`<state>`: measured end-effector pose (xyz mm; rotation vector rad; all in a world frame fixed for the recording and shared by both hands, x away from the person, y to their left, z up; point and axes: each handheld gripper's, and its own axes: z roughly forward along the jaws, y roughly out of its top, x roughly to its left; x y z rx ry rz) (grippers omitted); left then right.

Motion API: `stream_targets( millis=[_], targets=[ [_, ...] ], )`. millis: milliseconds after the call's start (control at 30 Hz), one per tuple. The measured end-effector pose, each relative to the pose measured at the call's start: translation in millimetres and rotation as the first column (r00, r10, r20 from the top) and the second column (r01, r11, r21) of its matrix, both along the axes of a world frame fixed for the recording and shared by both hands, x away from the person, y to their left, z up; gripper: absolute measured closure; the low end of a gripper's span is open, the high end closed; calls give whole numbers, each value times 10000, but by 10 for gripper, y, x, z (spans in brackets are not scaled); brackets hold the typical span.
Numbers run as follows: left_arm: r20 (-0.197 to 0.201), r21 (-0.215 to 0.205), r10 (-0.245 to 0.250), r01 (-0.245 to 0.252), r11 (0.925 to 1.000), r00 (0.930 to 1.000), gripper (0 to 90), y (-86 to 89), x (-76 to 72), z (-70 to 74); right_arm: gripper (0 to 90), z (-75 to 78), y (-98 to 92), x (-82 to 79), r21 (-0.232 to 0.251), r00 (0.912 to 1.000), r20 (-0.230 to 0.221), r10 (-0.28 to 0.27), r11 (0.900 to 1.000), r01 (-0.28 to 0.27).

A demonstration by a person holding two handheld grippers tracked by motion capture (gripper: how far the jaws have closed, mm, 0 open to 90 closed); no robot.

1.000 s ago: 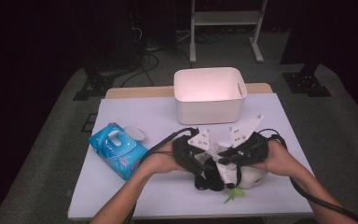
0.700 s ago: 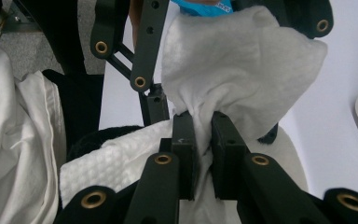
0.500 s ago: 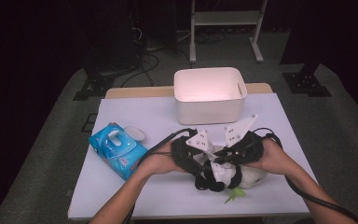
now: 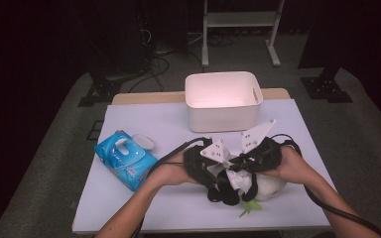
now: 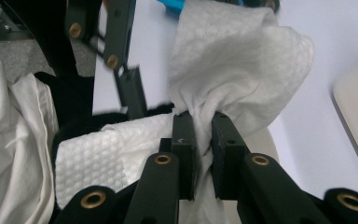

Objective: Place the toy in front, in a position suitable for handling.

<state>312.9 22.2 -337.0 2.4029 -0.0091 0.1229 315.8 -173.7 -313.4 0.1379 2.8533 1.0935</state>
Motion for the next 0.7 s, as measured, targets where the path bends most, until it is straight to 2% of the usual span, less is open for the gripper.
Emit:
stream_targets(
  millis=[100,133,233,500,700],
  targets=[
    [-1,64,22,-22,10000,10000,402,17,-9,-6,809,-22,130,21,-63,9997,4,262,9996,-262],
    [-94,-91,78,-79,9999,9999,403,34,-5,-16,809,-22,146,24,-130,9996,35,286,9995,-285],
    [-114,-175,25,-27,9998,9999,410,48,-9,-24,808,-12,103,33,-75,9997,-41,222,9997,-223],
    [-67,0,-53,53,10000,10000,410,23,-30,0,808,-33,-284,30,116,9978,-211,-623,9980,626],
    [-216,-13,50,-50,10000,9998,406,40,-6,1,807,-117,-518,51,-99,9923,-359,-1186,9929,1183]
  ],
)
